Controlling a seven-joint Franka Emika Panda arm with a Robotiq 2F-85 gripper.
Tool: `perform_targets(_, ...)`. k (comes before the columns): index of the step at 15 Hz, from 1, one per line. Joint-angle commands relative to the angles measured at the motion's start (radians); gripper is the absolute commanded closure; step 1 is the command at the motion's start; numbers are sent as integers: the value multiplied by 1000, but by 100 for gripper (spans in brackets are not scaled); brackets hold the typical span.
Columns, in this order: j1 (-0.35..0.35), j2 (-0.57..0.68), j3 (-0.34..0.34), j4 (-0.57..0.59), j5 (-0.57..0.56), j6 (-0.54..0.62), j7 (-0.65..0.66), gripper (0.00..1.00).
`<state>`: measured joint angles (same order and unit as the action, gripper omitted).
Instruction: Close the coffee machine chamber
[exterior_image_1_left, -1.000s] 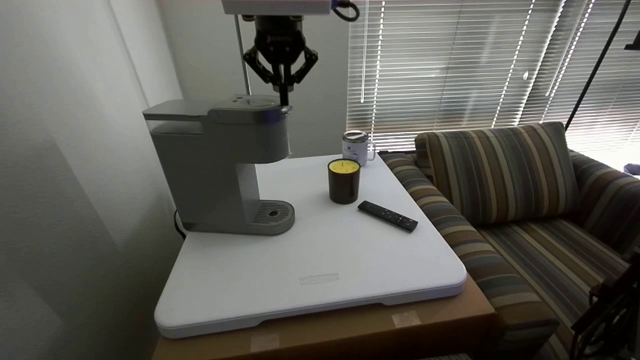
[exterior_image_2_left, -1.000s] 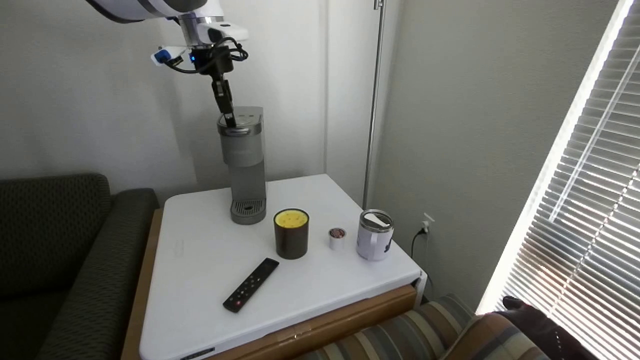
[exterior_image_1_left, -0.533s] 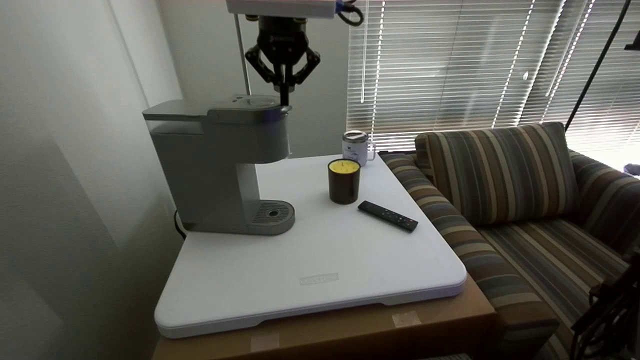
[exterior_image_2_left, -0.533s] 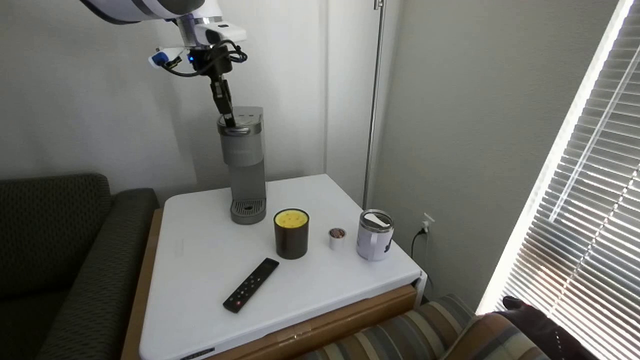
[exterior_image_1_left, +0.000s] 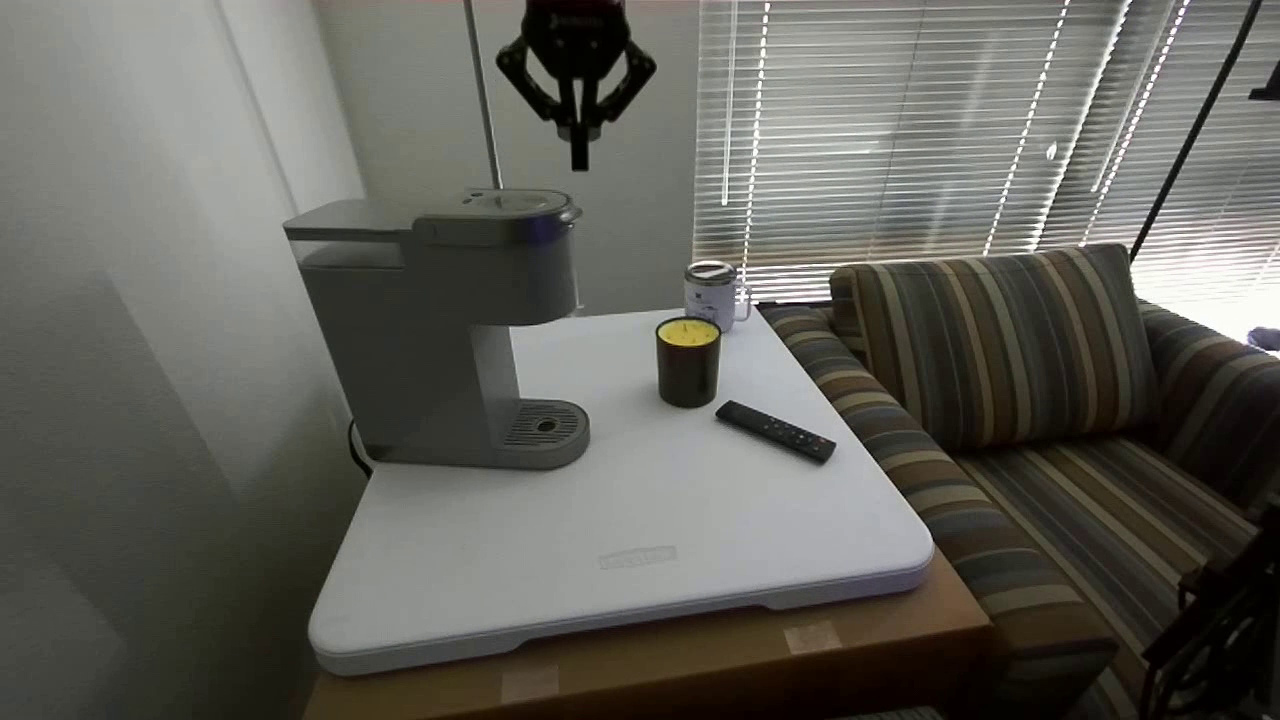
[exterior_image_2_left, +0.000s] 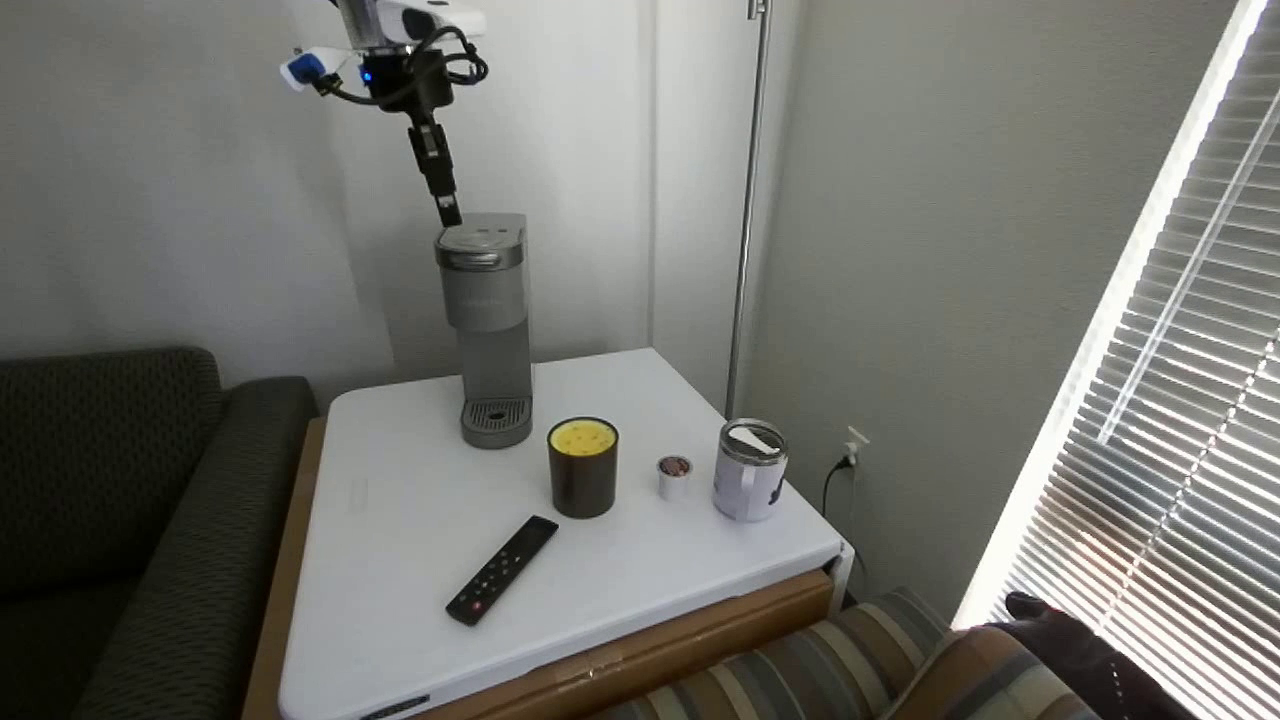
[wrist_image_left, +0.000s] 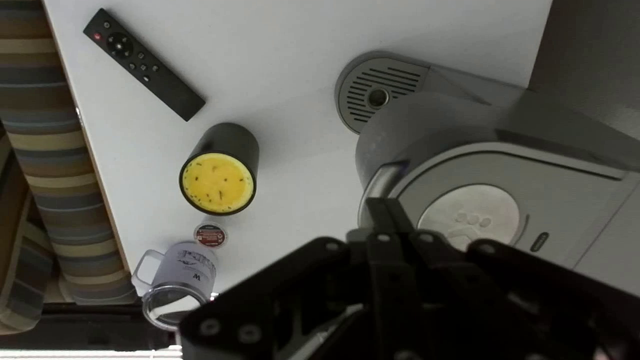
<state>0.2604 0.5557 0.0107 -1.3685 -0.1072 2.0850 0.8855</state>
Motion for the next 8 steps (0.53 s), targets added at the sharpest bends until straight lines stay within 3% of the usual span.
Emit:
perform_targets(1,-28,-75,19,-23,36,-64,-107,100)
perform_targets(3,-31,-94,18,-13,36,-92,-141,100)
perform_targets(6,-37,-108,19,-5,42,-114,-180,86)
perform_targets(7,-38,-109,19,-1,44,-121,-188,70)
perform_targets(8,-39,-110,19,1,46,-125,-195,63)
